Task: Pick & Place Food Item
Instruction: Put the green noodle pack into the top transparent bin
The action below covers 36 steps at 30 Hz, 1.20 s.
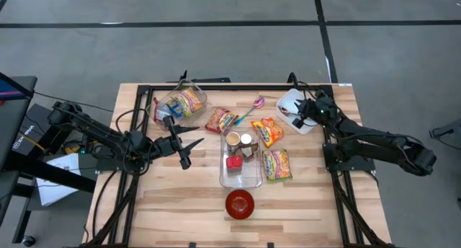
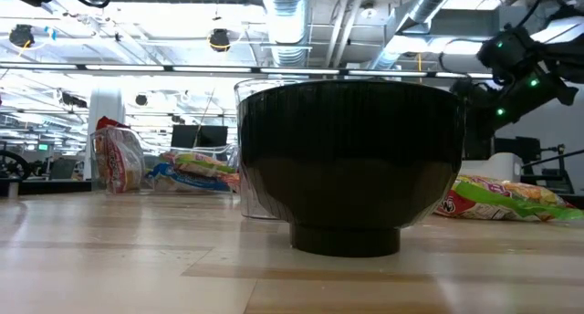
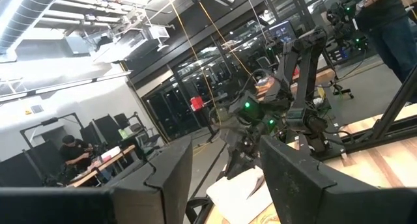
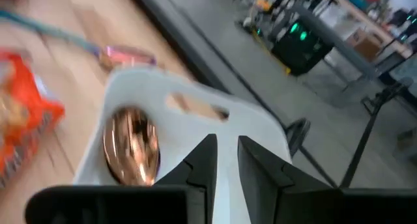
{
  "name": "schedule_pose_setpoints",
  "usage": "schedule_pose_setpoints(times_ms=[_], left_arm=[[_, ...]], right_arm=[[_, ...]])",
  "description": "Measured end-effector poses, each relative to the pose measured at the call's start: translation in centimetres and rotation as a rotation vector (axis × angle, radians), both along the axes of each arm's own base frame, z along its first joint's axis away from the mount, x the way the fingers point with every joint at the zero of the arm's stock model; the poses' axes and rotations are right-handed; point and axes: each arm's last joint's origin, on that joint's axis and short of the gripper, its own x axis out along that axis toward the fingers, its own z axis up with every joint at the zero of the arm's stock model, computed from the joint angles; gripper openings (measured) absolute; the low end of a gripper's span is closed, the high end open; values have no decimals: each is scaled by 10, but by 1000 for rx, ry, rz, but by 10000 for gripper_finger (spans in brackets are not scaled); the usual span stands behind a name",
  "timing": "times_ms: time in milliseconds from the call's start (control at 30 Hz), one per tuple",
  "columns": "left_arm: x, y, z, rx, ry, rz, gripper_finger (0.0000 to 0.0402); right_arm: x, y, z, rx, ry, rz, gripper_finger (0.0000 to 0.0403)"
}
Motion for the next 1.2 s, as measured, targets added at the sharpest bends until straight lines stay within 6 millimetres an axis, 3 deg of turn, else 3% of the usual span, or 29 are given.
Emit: schedule_pose_setpoints(times_ms=[267, 500, 633, 967, 1200], left_arm=[[0, 0, -1, 6, 11, 1, 174], [1, 0, -2, 11, 24, 1, 187], [1, 0, -2, 20, 27, 4, 193], [0, 1, -2, 81, 56, 58, 196], [-1, 2, -2, 103, 73, 111, 200]], right_arm=[[5, 22, 38, -41, -275, 135, 56], [1, 51, 84, 83, -583, 497, 59], [-3, 68, 102, 157, -690, 708, 84], [-4, 97, 111, 254, -743, 969, 224], [-3, 104, 111, 287, -763, 973, 243]])
